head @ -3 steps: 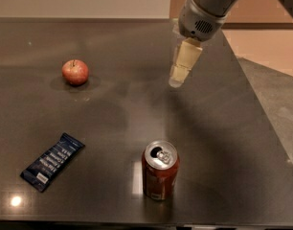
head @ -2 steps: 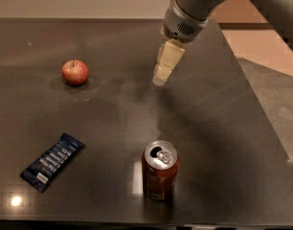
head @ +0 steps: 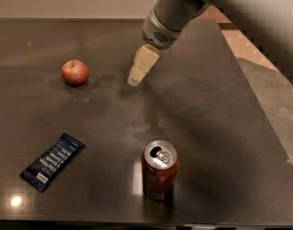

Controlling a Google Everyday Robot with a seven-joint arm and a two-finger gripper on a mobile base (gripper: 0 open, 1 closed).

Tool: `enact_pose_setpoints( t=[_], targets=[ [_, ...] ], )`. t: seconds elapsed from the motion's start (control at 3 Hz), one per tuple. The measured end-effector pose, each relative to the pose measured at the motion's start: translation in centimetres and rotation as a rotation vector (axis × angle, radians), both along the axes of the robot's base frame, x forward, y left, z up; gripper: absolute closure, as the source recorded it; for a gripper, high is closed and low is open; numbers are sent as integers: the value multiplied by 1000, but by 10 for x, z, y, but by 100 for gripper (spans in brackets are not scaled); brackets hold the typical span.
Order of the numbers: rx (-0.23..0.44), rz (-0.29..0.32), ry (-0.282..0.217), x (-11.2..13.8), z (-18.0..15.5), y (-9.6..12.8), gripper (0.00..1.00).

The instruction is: Move apple near coke can

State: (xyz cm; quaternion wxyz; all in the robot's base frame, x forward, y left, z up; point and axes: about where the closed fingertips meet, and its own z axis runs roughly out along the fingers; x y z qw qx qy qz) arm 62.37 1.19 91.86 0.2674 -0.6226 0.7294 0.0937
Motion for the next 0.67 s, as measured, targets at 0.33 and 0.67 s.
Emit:
enact_pose_setpoints(
  t=[0.33, 0.67],
  targets=[
    [67, -24, -14, 7, -6, 28, 0],
    [131, -19, -7, 10, -10, 56, 0]
  ],
)
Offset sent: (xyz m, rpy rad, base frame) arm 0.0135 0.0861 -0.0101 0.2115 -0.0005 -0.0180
